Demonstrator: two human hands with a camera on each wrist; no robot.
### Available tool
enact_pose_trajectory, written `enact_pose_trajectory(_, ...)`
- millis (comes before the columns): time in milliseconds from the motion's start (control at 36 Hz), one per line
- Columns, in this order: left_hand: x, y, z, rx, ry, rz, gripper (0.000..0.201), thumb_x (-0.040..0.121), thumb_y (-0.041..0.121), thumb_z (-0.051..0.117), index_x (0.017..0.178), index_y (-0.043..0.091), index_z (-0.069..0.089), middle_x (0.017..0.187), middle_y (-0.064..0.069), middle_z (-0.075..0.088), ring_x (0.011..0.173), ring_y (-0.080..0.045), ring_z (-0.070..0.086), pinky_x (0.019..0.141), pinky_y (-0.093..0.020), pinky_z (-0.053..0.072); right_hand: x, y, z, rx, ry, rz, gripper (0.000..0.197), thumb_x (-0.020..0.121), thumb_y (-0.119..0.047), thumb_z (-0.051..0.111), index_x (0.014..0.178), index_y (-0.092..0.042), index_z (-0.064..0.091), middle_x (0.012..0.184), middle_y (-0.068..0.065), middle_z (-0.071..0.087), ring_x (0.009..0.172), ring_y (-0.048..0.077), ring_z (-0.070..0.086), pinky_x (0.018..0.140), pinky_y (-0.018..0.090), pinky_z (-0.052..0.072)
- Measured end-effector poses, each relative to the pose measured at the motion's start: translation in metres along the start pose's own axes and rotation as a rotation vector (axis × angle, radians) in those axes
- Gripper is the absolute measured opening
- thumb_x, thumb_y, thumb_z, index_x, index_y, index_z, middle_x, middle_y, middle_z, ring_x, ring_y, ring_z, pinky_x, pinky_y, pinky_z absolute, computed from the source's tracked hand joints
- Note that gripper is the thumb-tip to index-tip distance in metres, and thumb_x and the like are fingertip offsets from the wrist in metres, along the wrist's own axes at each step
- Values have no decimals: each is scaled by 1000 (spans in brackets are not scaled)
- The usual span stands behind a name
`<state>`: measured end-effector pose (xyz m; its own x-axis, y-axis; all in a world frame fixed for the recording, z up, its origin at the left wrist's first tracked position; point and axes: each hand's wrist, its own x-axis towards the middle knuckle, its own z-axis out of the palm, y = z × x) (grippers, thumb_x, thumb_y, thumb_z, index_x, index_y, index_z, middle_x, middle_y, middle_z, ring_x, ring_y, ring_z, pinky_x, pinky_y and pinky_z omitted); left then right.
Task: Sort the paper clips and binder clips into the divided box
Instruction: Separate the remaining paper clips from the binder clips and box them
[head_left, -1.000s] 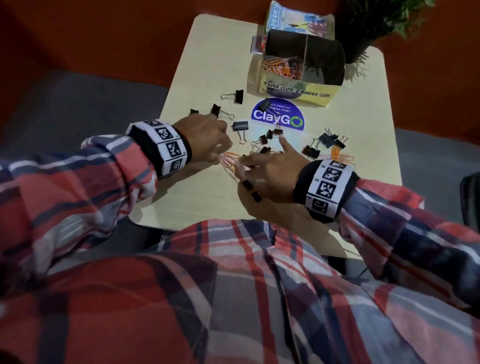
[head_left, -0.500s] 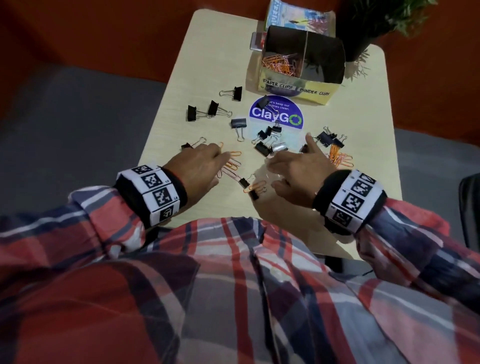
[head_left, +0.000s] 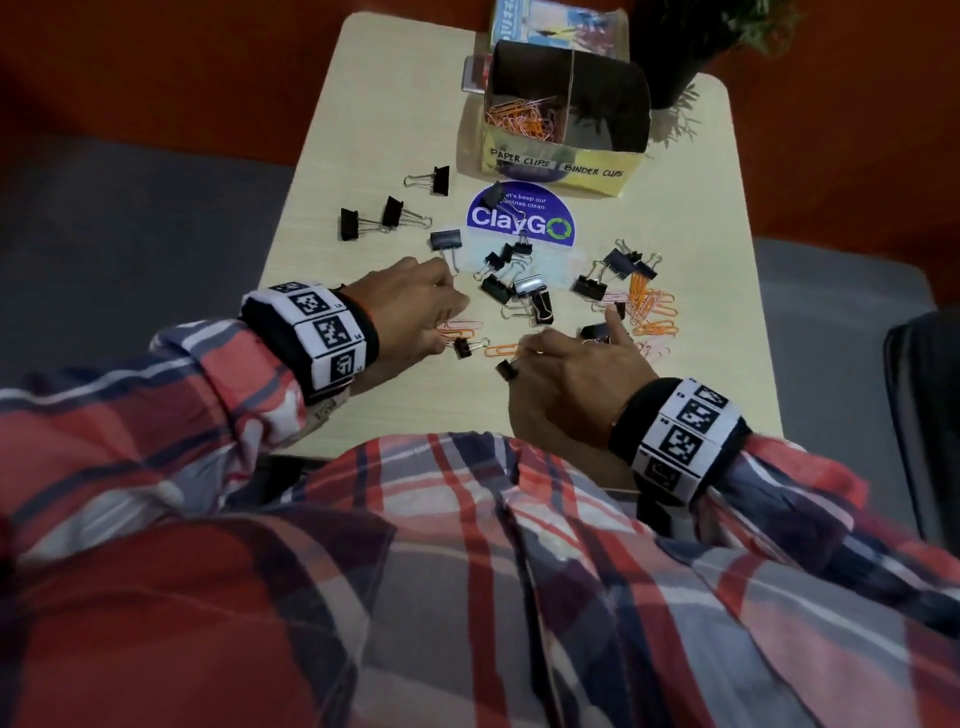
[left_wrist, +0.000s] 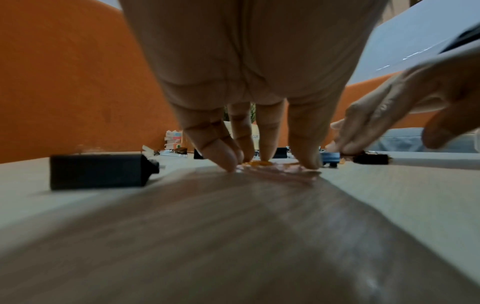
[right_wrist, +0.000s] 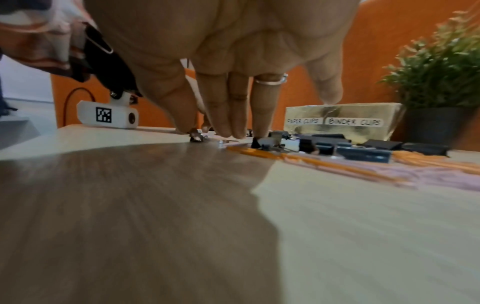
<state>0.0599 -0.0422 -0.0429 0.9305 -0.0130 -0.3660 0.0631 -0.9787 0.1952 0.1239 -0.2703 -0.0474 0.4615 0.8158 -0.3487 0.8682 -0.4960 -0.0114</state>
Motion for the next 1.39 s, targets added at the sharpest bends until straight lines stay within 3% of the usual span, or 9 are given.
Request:
enact_pose_trajectory(194,-12,-5,5,52,-37,-30,73,81,38,69,144,25,35,139,0,40,119,-26,41,88,-37,45,-21,4,-1,94,142,103,35,88,-19,49,117,-24,68,123,-6,64,97,17,71,114,63,7)
enact_pose_trajectory(389,-4,-1,10,-86,40,14,50,90,7,57,136,24,49,124,-3,48,109,-26,50,80,-33,42,-19,2,1,16,-51,97,38,92,-28,44,127,-31,59,133,-10,53,107,15,65,114,65,0)
enact_pose_trajectory(639,6,8,8,-29,-9,133,57,90,19,61,141,37,42,137,3,42,115,-25,43,83,-35,43,-6,11,-16,26,-17,176,40,96,-39,39,130,-27,57,145,-14,44,115,14,61,115,63,3)
enact_pose_trajectory(833,7,10,6,-25,-10,143,53,87,28,63,138,32,48,135,-1,43,115,-28,45,85,-37,46,-27,12,0,11,132,132,32,84,-21,54,109,-30,72,105,-2,69,87,18,72,111,60,23)
enact_pose_trajectory(917,10,13,6,-34,11,123,49,89,26,62,136,32,49,133,0,43,113,-25,45,76,-32,40,-25,6,5,-51,-89,131,42,91,-27,41,130,-35,54,130,-9,56,110,11,64,114,57,9)
enact_pose_trajectory(1083,16,14,2,-49,50,159,39,89,14,63,126,24,57,127,-3,49,109,-27,50,78,-32,40,6,4,-8,58,-82,164,42,94,-26,40,132,-38,53,146,-22,41,122,6,55,118,56,1)
enact_pose_trajectory(1194,17,13,2,-70,68,114,46,87,22,64,130,21,50,126,-4,48,109,-26,52,77,-32,41,18,8,-26,65,24,201,39,93,-24,47,129,-32,57,134,-8,55,114,18,61,117,47,21)
enact_pose_trajectory(1278,18,13,2,-58,55,21,48,87,36,64,129,18,49,126,-6,45,109,-26,51,76,-33,42,23,9,-33,-48,-31,206,34,94,-26,47,125,-26,60,120,0,59,106,26,62,96,39,43)
enact_pose_trajectory(1389,20,18,3,-68,67,-34,43,88,38,64,122,15,53,123,-8,47,109,-30,52,79,-36,43,43,4,-37,-89,-88,210,31,93,-31,49,122,-23,59,112,2,62,100,30,63,80,36,51)
